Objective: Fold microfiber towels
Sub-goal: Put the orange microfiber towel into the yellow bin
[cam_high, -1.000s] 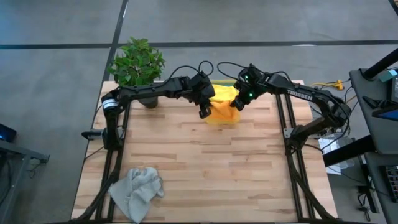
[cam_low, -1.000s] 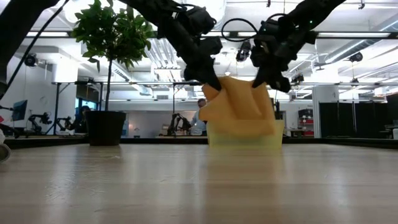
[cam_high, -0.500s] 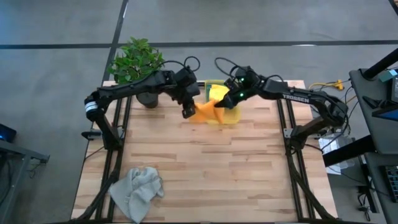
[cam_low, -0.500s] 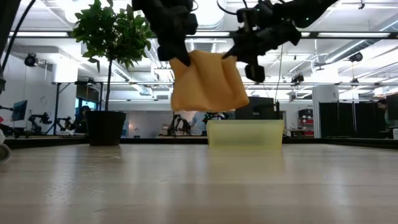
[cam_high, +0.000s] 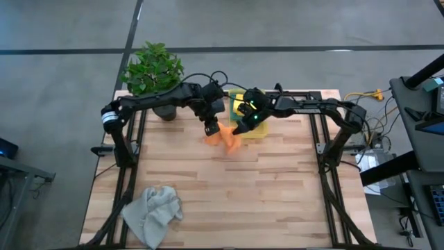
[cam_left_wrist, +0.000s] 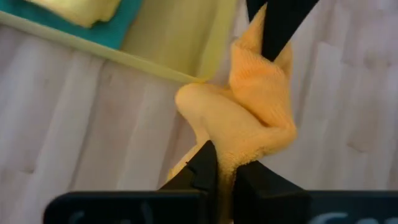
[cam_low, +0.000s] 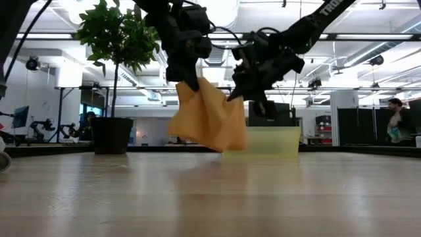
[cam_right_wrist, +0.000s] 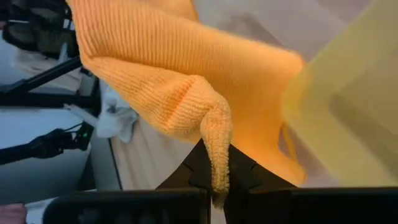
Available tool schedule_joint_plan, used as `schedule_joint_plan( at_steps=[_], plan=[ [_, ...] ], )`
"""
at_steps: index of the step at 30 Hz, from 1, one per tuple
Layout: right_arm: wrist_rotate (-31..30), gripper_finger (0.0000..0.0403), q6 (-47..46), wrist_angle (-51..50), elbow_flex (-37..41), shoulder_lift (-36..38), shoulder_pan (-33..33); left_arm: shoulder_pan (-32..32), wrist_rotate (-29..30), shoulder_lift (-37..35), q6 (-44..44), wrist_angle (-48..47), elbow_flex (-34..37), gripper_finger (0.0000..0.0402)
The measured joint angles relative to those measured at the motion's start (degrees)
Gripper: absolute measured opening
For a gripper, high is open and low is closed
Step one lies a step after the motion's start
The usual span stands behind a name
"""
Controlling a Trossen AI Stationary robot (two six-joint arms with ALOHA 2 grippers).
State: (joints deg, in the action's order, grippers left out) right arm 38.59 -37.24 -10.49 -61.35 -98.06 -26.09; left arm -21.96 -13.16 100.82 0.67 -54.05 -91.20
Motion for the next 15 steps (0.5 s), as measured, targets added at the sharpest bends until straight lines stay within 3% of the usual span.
schedule_joint_plan(
  at_steps=[6,11,15],
  plan=[
    [-1.47,0.0008,3.44,-2.77,-0.01,-0.09,-3.53,-0.27,2.91,0.08,0.31,0.05,0.00,0.0084],
    [-5.58,0.0008,7.40,-8.02,-0.03,0.08,-5.90,-0.32,3.18,-0.10,1.15,0.05,0.00,0.0157],
    [-10.02,0.0008,11.30,-12.25,-0.03,0.08,-6.79,-0.32,3.16,-0.10,1.13,0.05,0.00,0.0190]
  ],
)
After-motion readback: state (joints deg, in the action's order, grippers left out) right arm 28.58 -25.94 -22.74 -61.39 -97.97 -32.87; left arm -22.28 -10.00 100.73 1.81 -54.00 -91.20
